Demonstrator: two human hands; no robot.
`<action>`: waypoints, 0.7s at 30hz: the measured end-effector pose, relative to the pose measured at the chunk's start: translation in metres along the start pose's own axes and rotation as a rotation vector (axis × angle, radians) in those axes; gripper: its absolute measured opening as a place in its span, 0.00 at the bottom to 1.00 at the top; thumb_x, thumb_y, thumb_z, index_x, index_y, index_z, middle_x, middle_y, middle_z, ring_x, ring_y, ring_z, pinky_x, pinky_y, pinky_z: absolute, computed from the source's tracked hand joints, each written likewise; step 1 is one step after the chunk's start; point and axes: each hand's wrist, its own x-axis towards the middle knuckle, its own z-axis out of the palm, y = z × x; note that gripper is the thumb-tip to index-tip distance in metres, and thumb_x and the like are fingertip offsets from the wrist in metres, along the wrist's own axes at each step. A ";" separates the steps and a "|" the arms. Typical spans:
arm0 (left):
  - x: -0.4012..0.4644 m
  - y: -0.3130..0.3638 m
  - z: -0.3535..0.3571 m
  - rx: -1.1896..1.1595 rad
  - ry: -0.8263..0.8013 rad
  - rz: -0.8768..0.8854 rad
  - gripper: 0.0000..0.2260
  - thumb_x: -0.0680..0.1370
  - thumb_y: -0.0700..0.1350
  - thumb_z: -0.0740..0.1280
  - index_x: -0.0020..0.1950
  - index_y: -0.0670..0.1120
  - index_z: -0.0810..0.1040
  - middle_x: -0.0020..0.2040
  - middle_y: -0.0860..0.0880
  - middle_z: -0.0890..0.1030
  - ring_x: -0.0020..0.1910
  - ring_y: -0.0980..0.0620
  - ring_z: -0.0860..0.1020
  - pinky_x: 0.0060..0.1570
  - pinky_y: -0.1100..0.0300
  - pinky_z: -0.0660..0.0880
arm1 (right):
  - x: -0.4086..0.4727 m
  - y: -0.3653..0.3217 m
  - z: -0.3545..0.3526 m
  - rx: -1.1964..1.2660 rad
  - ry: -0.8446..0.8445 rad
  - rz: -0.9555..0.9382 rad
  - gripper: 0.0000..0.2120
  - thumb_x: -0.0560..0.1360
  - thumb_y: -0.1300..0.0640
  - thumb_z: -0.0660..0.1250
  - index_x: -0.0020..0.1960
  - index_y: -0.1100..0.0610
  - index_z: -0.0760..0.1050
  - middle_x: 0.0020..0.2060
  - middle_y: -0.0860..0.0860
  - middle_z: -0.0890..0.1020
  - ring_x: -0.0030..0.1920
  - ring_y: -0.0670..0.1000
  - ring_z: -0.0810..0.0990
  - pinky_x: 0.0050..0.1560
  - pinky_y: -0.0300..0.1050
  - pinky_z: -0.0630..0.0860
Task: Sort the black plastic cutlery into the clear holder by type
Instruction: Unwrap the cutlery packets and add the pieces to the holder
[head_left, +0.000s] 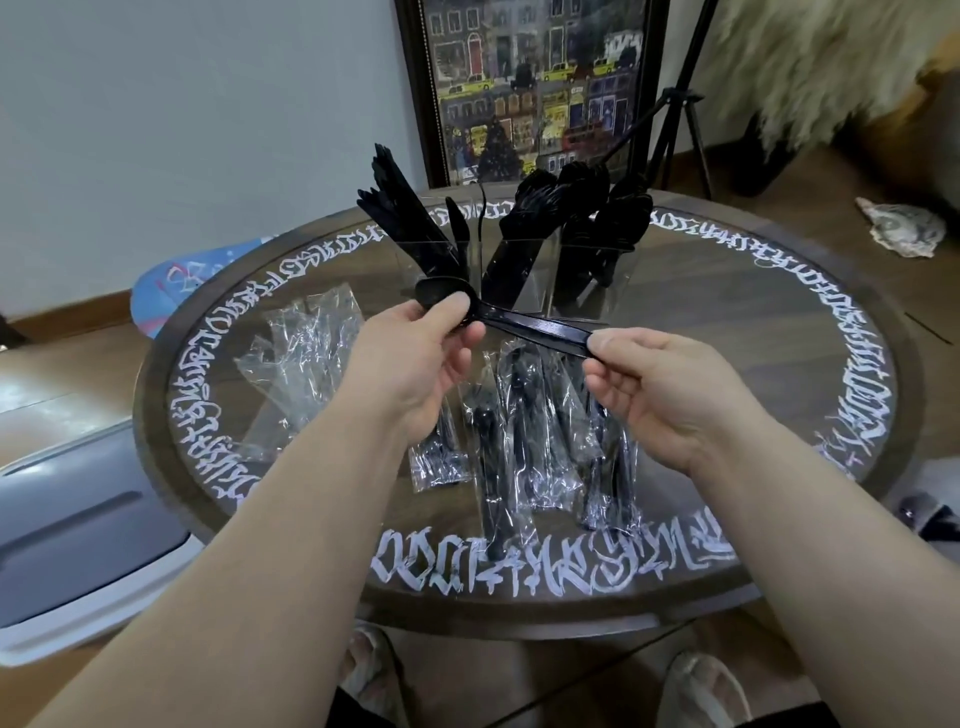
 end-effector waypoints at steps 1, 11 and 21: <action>0.000 -0.001 0.001 0.023 -0.014 0.034 0.05 0.78 0.39 0.67 0.43 0.44 0.73 0.37 0.50 0.79 0.31 0.59 0.77 0.30 0.68 0.71 | 0.000 0.000 -0.001 -0.067 -0.010 0.005 0.05 0.74 0.67 0.67 0.40 0.62 0.78 0.28 0.53 0.80 0.29 0.46 0.80 0.31 0.37 0.79; -0.008 -0.009 0.006 0.630 -0.153 0.412 0.08 0.75 0.42 0.70 0.37 0.51 0.79 0.28 0.54 0.78 0.27 0.59 0.73 0.27 0.68 0.69 | -0.005 -0.013 0.004 -0.841 -0.062 -0.503 0.12 0.71 0.52 0.73 0.54 0.48 0.81 0.45 0.42 0.82 0.49 0.42 0.80 0.55 0.42 0.75; -0.007 -0.015 0.006 0.648 -0.241 0.480 0.04 0.72 0.43 0.74 0.43 0.50 0.81 0.32 0.55 0.81 0.32 0.60 0.78 0.36 0.66 0.74 | -0.007 -0.010 0.018 -0.685 -0.151 -0.584 0.09 0.73 0.61 0.70 0.38 0.49 0.80 0.27 0.40 0.79 0.30 0.39 0.75 0.40 0.41 0.74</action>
